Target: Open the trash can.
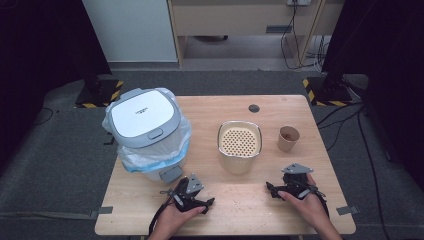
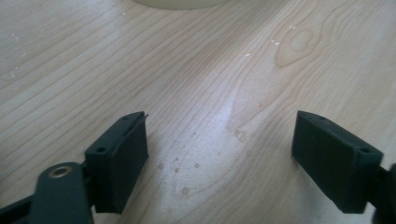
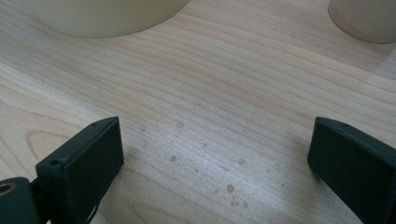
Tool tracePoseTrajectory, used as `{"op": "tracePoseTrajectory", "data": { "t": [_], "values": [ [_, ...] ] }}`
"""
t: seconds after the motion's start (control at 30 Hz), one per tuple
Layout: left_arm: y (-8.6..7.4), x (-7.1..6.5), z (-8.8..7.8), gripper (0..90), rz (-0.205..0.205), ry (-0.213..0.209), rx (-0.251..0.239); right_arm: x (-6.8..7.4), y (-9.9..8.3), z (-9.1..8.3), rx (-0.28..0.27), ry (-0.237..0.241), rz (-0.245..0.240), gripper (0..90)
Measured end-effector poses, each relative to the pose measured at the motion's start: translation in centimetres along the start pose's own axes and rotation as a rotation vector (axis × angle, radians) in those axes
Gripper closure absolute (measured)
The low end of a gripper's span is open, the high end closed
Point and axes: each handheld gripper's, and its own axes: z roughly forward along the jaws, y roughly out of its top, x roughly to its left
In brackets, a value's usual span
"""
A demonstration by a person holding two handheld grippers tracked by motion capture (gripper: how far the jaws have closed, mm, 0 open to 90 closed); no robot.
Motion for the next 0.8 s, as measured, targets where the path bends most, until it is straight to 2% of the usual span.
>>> {"op": "tracePoseTrajectory", "data": {
  "t": [0.03,0.07,0.13,0.17,0.23,0.27,0.43,0.53,0.63,0.67,0.7,0.8],
  "values": [
    [0.1,-0.1,-0.5,19.4,-0.003,0.001,-0.021,0.0,-0.1,-0.1,0.000,0.004,-0.007,4.0],
    [0.1,-0.1,-0.5,20.3,-0.003,0.001,-0.021,0.0,-0.1,-0.1,0.000,0.004,-0.007,4.0],
    [0.2,0.0,-1.1,21.4,-0.001,0.023,-0.035,0.0,-0.1,-0.1,-0.002,0.007,-0.012,4.0],
    [0.2,0.2,-1.6,22.6,-0.004,0.039,-0.045,0.0,-0.1,-0.1,-0.003,0.009,-0.020,4.0],
    [0.2,0.6,-2.1,28.0,-0.016,0.045,-0.058,0.0,-0.1,-0.1,-0.001,0.011,-0.017,4.0],
    [0.2,1.2,-2.8,30.1,-0.043,0.056,-0.087,0.1,-0.2,-0.1,-0.001,0.011,-0.017,4.0],
    [0.3,2.1,-4.0,38.4,-0.051,0.080,-0.110,0.1,-0.1,-0.2,0.002,0.012,-0.021,4.0],
    [0.6,2.9,-5.0,44.7,-0.063,0.123,-0.137,0.0,-0.2,-0.2,0.001,0.016,-0.026,3.9],
    [0.8,3.6,-5.6,49.6,-0.062,0.162,-0.144,0.1,-0.3,-0.3,0.000,0.020,-0.027,3.9],
    [0.8,3.6,-5.6,54.8,-0.062,0.162,-0.144,0.1,-0.3,-0.3,0.000,0.020,-0.027,3.9],
    [0.9,3.8,-5.7,54.8,-0.066,0.172,-0.144,0.1,-0.4,-0.4,-0.001,0.022,-0.030,3.9],
    [0.8,4.4,-5.9,64.2,-0.072,0.203,-0.139,0.1,-0.3,-0.4,0.000,0.022,-0.027,4.0]
  ]
}}
